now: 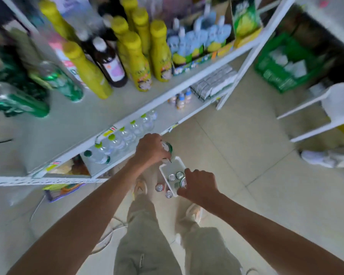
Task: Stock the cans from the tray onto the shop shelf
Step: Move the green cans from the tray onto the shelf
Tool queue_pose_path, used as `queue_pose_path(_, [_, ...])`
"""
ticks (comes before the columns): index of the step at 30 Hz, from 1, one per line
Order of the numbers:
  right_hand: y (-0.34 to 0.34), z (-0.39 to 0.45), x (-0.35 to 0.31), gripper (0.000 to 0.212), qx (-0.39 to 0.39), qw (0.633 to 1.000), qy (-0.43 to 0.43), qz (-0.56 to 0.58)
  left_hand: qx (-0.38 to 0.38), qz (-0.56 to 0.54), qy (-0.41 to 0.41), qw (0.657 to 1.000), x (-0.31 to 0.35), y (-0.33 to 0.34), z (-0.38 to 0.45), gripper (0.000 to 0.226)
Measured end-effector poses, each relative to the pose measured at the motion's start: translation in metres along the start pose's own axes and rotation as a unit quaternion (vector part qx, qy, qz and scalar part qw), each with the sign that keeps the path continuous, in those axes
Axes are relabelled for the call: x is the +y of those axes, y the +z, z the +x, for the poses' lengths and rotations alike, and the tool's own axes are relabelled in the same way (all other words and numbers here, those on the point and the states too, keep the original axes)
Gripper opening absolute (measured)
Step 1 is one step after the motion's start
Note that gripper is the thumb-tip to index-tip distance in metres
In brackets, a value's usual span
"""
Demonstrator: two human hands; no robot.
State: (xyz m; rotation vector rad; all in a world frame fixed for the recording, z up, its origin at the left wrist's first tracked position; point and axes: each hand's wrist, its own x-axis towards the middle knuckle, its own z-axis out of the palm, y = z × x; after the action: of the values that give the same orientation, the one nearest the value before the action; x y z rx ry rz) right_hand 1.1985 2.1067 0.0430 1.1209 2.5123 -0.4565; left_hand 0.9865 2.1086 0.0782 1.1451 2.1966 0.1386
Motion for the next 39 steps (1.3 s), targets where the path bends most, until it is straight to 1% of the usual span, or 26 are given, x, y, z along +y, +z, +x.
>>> queue_pose_path(2, [-0.031,-0.014,-0.008,0.049,0.007,0.999,-0.029,-0.018,0.013,-0.012,-0.009,1.0,0.004,-0.04,-0.021,0.041])
queue_pose_path(5, [-0.064,-0.026,-0.026,0.07,0.046,0.997,-0.062,-0.031,0.04,0.017,-0.003,0.999,0.01,-0.093,-0.048,0.041])
queue_pose_path(6, [-0.072,-0.027,-0.033,0.07,0.053,0.995,-0.075,-0.037,0.045,0.023,-0.005,0.999,0.01,-0.108,-0.056,0.042])
queue_pose_path(9, [-0.095,-0.023,-0.055,0.058,0.055,0.992,-0.103,-0.038,0.052,0.023,-0.021,0.998,0.0,-0.147,-0.076,0.042])
queue_pose_path(11, [-0.108,-0.018,-0.073,0.06,0.064,0.99,-0.117,-0.045,0.062,0.019,-0.031,0.997,-0.016,-0.169,-0.086,0.044])
queue_pose_path(15, [-0.131,0.005,-0.117,0.064,0.076,0.985,-0.147,-0.056,0.075,0.002,-0.066,0.995,-0.064,-0.207,-0.102,0.05])
queue_pose_path(19, [-0.154,0.043,-0.167,0.065,0.086,0.974,-0.184,-0.1,0.106,0.002,-0.106,0.989,-0.122,-0.247,-0.109,0.055])
queue_pose_path(21, [-0.166,0.065,-0.192,0.062,0.095,0.971,-0.194,-0.106,0.108,-0.003,-0.127,0.986,-0.15,-0.265,-0.107,0.054])
queue_pose_path(23, [-0.18,0.09,-0.217,0.062,0.1,0.969,-0.196,-0.11,0.117,0.004,-0.136,0.984,-0.175,-0.279,-0.102,0.047])
queue_pose_path(25, [-0.194,0.116,-0.241,0.065,0.107,0.968,-0.194,-0.12,0.132,0.004,-0.148,0.98,-0.197,-0.289,-0.094,0.044])
queue_pose_path(27, [-0.204,0.142,-0.261,0.064,0.103,0.969,-0.189,-0.119,0.147,0.002,-0.162,0.976,-0.215,-0.291,-0.086,0.048])
queue_pose_path(30, [-0.22,0.18,-0.287,0.055,0.092,0.979,-0.159,-0.091,0.158,-0.016,-0.177,0.971,-0.236,-0.283,-0.073,0.055])
queue_pose_path(32, [-0.231,0.203,-0.302,0.055,0.075,0.986,-0.133,-0.063,0.153,-0.031,-0.193,0.969,-0.247,-0.276,-0.065,0.052])
queue_pose_path(34, [-0.24,0.222,-0.311,0.054,0.062,0.99,-0.118,-0.04,0.145,-0.052,-0.217,0.964,-0.257,-0.269,-0.06,0.047])
queue_pose_path(36, [-0.244,0.235,-0.315,0.054,0.076,0.988,-0.127,-0.04,0.148,-0.07,-0.236,0.958,-0.267,-0.261,-0.054,0.045])
queue_pose_path(39, [-0.247,0.244,-0.317,0.05,0.089,0.987,-0.129,-0.035,0.168,-0.087,-0.268,0.945,-0.275,-0.255,-0.043,0.049])
